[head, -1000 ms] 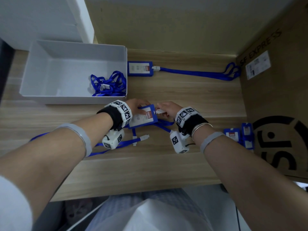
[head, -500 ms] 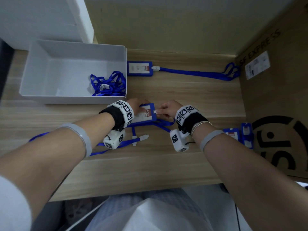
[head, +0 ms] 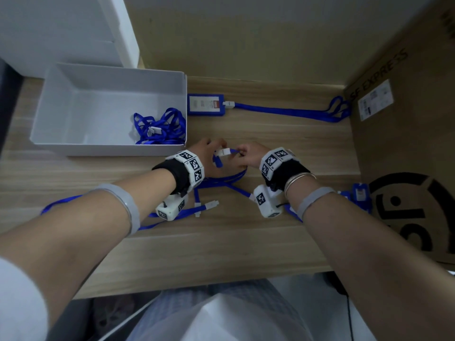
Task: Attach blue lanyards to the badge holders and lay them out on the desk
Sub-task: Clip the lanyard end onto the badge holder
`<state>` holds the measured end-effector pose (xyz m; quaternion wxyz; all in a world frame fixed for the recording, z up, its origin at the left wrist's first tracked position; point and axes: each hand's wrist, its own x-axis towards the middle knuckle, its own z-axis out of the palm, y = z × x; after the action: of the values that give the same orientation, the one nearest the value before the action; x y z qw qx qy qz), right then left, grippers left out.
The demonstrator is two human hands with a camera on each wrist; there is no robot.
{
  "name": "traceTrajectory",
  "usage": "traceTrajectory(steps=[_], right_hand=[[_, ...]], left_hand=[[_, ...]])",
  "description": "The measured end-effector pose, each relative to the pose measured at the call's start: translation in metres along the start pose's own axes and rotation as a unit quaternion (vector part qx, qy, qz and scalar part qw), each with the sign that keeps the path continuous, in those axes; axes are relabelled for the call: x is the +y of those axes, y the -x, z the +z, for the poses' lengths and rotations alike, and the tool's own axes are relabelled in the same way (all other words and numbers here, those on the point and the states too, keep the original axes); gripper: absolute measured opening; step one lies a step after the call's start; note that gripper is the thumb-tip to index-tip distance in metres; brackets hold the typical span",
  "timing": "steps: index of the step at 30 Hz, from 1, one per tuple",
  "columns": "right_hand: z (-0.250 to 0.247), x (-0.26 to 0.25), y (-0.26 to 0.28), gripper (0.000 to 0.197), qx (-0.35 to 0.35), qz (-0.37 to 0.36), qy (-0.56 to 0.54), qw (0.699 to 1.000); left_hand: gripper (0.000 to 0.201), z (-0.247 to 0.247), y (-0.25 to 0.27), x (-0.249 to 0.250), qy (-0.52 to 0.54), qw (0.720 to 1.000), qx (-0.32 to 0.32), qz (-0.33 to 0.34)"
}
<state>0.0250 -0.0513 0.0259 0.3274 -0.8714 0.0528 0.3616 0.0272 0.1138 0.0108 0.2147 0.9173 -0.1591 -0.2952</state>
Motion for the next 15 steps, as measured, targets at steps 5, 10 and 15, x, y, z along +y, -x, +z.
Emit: traceTrajectory(steps=[5,10,15], right_hand=[[-0.022,0.010,-0.002,0.016,0.080,0.032,-0.086,0.993],[-0.031,-0.010,0.002,0.014,0.186,-0.046,-0.047,0.980],[-0.048,-0.010,0.001,0.011,0.293,-0.053,-0.019,0.954]], left_hand=[[0.072,0.001,-0.001,-0.003,0.022,1.000,0.002,-0.011],[0.071,0.003,-0.005,-0.001,0.020,1.000,-0.017,-0.005],[0.071,0.000,-0.003,-0.010,0.020,0.999,-0.019,-0.040]])
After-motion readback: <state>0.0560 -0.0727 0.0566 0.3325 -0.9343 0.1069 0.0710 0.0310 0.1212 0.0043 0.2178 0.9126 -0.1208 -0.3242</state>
